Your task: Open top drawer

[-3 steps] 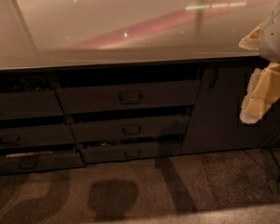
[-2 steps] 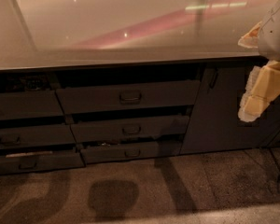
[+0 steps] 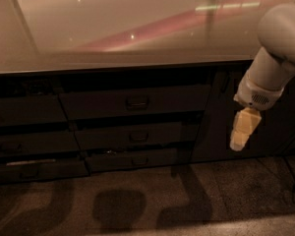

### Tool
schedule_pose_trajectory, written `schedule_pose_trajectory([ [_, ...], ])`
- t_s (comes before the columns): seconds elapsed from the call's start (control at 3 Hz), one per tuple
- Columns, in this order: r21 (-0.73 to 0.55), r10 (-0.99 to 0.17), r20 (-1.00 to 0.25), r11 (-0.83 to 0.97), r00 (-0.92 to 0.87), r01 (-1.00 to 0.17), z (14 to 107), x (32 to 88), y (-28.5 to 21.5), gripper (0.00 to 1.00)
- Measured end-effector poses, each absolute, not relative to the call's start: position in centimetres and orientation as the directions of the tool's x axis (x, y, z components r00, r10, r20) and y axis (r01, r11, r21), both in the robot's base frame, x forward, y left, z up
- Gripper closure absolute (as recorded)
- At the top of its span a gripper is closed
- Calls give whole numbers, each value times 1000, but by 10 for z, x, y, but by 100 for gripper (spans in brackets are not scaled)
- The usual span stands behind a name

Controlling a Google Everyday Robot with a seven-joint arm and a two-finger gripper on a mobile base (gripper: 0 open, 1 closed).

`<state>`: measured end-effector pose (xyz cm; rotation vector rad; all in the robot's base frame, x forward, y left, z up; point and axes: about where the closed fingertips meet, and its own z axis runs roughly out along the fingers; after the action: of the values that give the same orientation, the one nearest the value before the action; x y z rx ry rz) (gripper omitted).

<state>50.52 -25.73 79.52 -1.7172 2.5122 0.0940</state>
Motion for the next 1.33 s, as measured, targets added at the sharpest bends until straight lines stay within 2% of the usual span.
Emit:
schedule_pose_trajectory([
  [0.67, 42, -923, -100, 368, -371, -929, 759, 510, -263, 0],
  [1.0, 46, -947, -50, 316, -318, -948, 752, 505, -232, 0],
  [1.33, -34, -981, 81, 172, -174, -985, 740, 488, -138, 0],
])
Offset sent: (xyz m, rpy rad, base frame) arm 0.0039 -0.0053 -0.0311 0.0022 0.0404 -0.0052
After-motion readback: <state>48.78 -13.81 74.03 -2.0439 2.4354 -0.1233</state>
